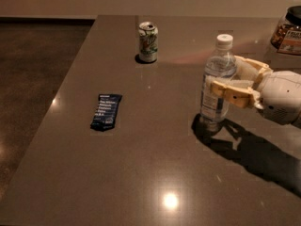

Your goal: Place blue plastic bottle upright

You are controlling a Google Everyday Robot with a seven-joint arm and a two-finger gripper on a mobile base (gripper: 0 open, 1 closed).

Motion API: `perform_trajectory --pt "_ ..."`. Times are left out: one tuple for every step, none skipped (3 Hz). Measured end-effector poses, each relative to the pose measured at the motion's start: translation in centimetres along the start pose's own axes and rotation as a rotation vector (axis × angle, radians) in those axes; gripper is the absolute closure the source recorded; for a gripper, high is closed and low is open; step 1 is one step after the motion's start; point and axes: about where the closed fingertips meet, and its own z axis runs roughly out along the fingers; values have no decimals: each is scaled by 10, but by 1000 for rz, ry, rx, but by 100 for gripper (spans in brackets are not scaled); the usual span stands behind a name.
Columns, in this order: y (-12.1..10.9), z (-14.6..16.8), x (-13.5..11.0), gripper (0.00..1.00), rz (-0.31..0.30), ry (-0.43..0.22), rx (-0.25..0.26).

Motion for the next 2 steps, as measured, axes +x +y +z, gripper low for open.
perform_trajectory --pt "-1 -5 3 100 -22 -55 -23" --pt "-3 -8 6 100 -34 -89 -36"
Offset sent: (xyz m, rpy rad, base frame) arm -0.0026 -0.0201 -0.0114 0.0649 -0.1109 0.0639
